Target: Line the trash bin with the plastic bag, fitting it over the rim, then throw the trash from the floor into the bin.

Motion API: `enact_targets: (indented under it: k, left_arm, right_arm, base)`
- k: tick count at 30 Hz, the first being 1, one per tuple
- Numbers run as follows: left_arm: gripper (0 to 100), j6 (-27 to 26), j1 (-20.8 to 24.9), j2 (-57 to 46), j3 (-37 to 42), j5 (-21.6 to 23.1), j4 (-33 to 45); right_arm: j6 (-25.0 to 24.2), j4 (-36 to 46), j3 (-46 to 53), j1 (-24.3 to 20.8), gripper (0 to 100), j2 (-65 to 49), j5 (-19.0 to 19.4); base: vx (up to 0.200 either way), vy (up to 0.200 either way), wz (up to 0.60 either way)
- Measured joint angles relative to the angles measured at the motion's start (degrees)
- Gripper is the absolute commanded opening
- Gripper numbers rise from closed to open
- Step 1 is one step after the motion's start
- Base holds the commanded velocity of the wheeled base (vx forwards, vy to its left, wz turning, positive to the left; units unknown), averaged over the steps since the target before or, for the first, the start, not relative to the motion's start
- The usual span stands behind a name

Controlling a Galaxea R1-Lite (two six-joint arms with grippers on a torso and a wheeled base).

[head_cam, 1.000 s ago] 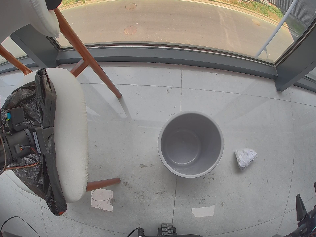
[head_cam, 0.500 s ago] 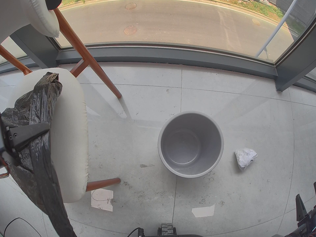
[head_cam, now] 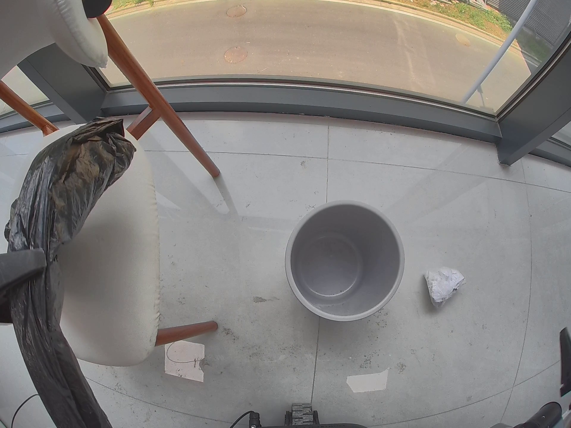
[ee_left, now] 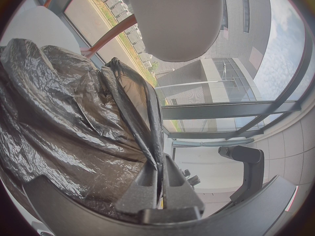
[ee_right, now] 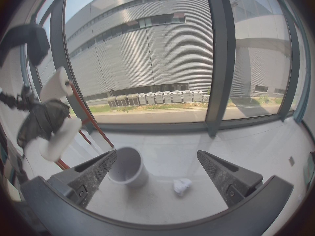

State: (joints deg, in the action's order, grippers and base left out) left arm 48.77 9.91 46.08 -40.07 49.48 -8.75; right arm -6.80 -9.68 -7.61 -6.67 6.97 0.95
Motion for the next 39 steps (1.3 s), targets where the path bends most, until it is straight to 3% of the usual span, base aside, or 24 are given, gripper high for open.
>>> enact_targets:
  k: [3,6,10,14,17,22,29,33,39]
  left_arm:
    - [0,-2.28,-0.02,2.26,-0.99,0.44,-1.28]
    - [0,-8.30,-0.02,5.84,-1.90,0.61,-2.30]
    - [0,-22.48,0.17,12.24,-3.08,-0.40,-3.23]
    - [0,-34.55,2.71,19.93,-5.11,-4.97,-3.85]
    - [0,-38.84,7.67,25.28,-7.39,-9.03,-4.07]
    - [0,-39.12,19.27,31.48,-12.15,-17.68,-1.39]
    - [0,-45.19,31.43,36.04,-19.69,-30.53,19.61]
    - [0,-54.57,37.57,37.33,-24.72,-38.13,29.96]
    - [0,-71.75,44.19,40.08,-32.91,-45.57,34.29]
  right_arm:
    - [-3.27,-0.91,-5.27,-5.36,100,5.67,-0.79]
    - [-6.50,-0.15,-11.08,-9.36,100,12.46,-1.30]
    - [-9.91,2.65,-18.19,-12.92,100,20.89,-1.38]
    - [-13.47,6.07,-26.84,-16.15,100,29.10,-0.98]
    - [-15.95,8.48,-33.54,-18.82,100,35.45,-0.77]
    - [-18.59,12.65,-40.84,-23.15,100,44.29,-0.63]
    - [-20.18,16.43,-46.49,-28.16,100,53.58,-0.62]
    - [-20.59,17.64,-48.98,-31.48,100,57.88,-0.77]
    - [-20.98,18.52,-52.68,-34.43,100,63.04,-0.88]
  base:
    - [0.000,0.000,0.00]
    - [0.000,0.000,0.00]
    - [0.000,0.000,0.00]
    - [0.000,0.000,0.00]
    - [0.000,0.000,0.00]
    - [0.000,0.000,0.00]
    - [0.000,0.000,0.00]
    - [0.000,0.000,0.00]
    - [0.000,0.000,0.00]
